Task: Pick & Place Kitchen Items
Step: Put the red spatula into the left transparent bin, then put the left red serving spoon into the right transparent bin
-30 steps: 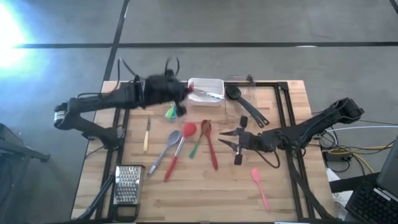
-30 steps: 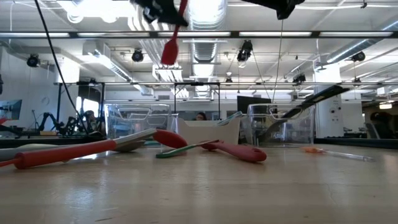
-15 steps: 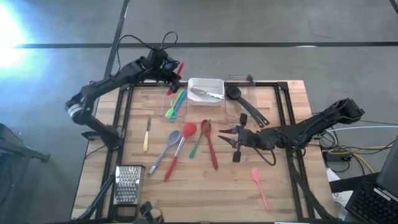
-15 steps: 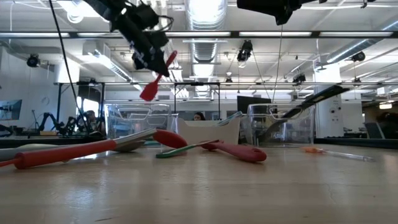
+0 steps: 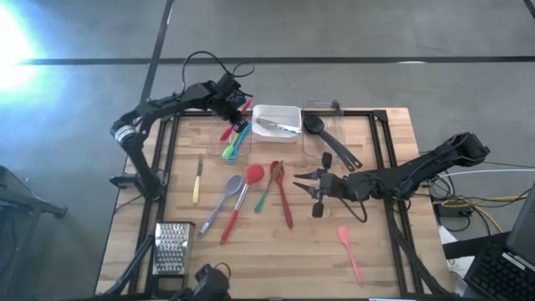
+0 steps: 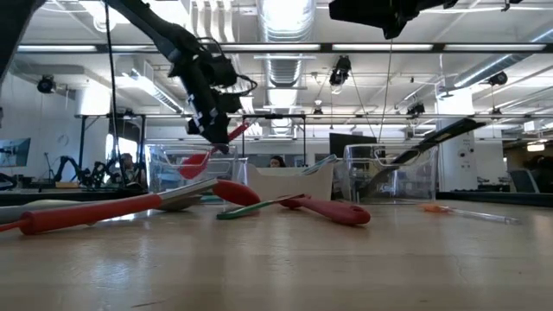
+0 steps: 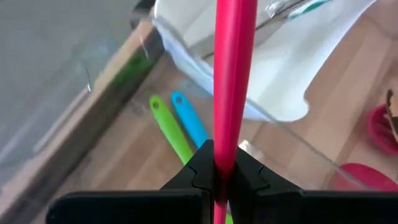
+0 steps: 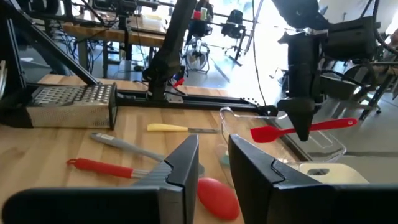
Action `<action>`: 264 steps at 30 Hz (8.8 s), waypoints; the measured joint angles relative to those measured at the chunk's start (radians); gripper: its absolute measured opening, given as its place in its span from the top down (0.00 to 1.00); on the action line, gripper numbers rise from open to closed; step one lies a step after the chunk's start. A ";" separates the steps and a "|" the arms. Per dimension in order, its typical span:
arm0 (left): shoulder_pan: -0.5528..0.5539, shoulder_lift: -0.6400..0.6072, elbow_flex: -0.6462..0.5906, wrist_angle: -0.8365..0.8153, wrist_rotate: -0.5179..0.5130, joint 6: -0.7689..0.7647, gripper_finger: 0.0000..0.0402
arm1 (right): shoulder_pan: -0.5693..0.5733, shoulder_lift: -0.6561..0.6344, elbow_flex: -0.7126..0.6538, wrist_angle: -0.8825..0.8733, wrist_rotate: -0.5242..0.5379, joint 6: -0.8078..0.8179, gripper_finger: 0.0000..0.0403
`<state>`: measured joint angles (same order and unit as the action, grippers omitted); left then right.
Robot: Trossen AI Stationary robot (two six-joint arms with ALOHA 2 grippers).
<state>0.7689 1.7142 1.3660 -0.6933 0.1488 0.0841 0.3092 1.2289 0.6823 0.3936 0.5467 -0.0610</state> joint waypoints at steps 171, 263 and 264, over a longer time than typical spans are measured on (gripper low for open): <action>-0.809 -0.095 -0.679 0.737 -0.364 -0.798 0.77 | -0.008 -0.007 0.000 -0.060 0.003 0.054 0.82; -0.783 -0.299 -0.354 1.211 0.090 0.031 0.55 | -0.047 0.180 0.098 0.249 -0.051 -0.024 0.89; -0.783 -0.328 -0.354 1.141 0.066 0.052 0.52 | -0.047 0.150 0.098 0.202 -0.037 -0.015 0.89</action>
<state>-0.0136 1.3866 1.0122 0.4482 0.2145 0.1362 0.2626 1.3784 0.7799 0.5953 0.5100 -0.0759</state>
